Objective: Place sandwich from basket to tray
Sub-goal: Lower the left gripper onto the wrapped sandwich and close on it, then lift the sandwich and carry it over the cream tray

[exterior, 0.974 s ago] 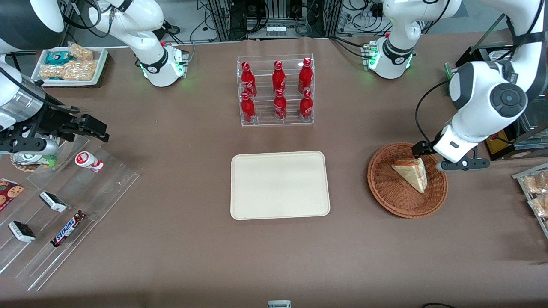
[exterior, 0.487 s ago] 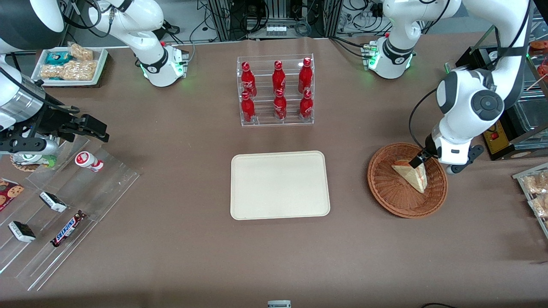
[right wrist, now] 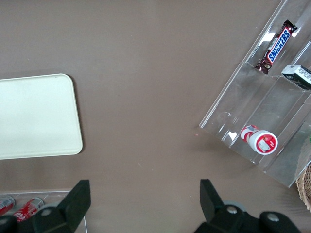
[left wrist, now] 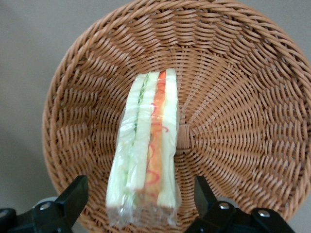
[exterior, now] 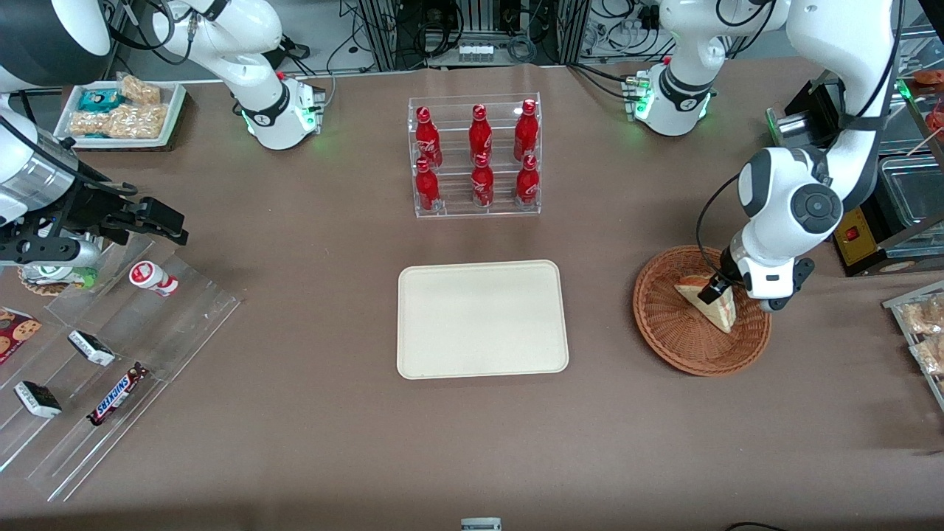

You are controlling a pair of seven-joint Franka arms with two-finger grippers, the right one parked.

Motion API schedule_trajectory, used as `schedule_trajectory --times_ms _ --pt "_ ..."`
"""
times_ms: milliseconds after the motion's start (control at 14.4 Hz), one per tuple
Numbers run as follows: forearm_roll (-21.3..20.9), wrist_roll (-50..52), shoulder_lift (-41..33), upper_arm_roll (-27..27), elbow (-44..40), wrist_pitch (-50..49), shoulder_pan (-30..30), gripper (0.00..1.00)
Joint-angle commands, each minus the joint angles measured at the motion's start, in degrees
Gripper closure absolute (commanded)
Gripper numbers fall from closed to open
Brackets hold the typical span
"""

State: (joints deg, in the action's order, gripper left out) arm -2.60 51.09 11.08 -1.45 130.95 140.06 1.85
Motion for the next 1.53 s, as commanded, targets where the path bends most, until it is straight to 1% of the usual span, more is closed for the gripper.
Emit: schedule_trajectory --times_ms 0,70,209,278,417,487,626,904,974,1252,1461 --pt "-0.73 1.29 0.61 -0.48 -0.60 0.39 -0.80 0.79" --pt "-0.73 1.20 0.43 -0.48 -0.60 0.22 -0.80 0.89" --pt "-0.73 1.03 -0.27 -0.48 -1.39 -2.14 -0.80 0.95" --pt "-0.73 0.59 -0.62 -0.48 -3.22 -5.20 -0.71 0.95" --pt "-0.65 0.24 -0.36 -0.57 -10.23 -15.12 -0.36 0.95" --pt "-0.56 0.15 -0.10 -0.75 -13.49 -18.56 -0.10 0.95" --pt "-0.30 -0.11 0.16 -1.19 -17.38 -21.57 0.69 0.95" --pt "1.28 -4.67 1.39 -1.54 -19.58 -20.10 6.57 0.95" --pt "1.90 -5.82 2.53 -1.63 -20.72 -19.04 8.93 0.95" --pt "1.64 -11.18 9.11 -1.63 -27.13 -15.79 18.08 0.94" --pt "1.11 -11.19 13.33 -1.54 -31.53 -12.89 23.88 0.94"
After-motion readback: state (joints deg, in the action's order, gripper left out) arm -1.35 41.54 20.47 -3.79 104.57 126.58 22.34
